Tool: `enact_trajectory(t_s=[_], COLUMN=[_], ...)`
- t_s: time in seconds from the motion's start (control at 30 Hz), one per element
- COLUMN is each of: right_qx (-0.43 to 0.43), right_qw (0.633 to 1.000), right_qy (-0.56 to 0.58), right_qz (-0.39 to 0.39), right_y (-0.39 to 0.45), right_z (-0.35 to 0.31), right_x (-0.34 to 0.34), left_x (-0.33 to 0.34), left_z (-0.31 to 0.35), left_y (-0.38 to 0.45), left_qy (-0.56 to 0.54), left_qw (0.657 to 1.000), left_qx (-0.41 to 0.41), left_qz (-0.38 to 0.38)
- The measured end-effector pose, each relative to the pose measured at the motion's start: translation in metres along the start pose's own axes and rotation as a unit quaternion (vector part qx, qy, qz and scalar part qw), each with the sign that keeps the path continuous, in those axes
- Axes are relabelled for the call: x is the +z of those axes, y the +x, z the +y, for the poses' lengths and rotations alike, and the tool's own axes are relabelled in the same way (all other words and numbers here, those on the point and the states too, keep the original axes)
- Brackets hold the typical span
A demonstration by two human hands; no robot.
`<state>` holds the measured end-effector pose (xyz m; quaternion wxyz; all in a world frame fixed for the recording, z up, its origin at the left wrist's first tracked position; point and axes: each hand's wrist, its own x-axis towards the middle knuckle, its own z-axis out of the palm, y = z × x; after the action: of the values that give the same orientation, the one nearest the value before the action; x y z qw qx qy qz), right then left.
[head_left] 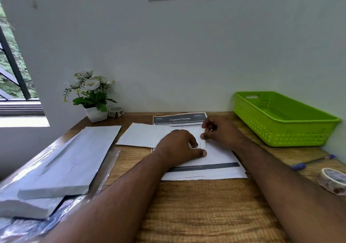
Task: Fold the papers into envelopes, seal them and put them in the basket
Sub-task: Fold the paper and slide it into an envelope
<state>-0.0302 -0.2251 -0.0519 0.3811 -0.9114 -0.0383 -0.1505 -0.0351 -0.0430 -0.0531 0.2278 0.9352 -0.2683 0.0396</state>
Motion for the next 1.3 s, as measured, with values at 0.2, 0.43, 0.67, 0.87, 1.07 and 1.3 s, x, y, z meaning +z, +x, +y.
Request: enact_trajectory(t_s=[0.2, 0.43, 0.67, 0.87, 1.07, 1.3], right_qx=[-0.04, -0.074, -0.171, -0.172, -0.199, 0.075], right_qw=[0.996, 0.987, 0.982, 0.98, 0.973, 0.88], right_qy=[-0.066, -0.136, -0.073, -0.085, 0.032, 0.447], right_qz=[-0.044, -0.051, 0.027, 0.04, 0.116, 0.143], right_y=[0.005, 0.009, 0.005, 0.002, 0.006, 0.001], right_z=[0.014, 0.028, 0.003, -0.004, -0.017, -0.019], right_x=[-0.001, 0.003, 0.004, 0.006, 0.015, -0.036], left_x=[-0.003, -0.007, -0.014, -0.021, -0.019, -0.027], left_z=[0.004, 0.008, 0.002, -0.008, -0.011, -0.014], left_y=[0.0, 0.004, 0.001, 0.003, 0.007, 0.003], left_qy=[0.065, 0.122, 0.052, 0.031, 0.101, 0.229], left_qw=[0.995, 0.984, 0.967, 0.942, 0.892, 0.895], left_qx=[0.073, 0.113, 0.12, 0.148, 0.218, 0.124], left_qz=[-0.002, 0.068, 0.218, 0.3, 0.384, 0.361])
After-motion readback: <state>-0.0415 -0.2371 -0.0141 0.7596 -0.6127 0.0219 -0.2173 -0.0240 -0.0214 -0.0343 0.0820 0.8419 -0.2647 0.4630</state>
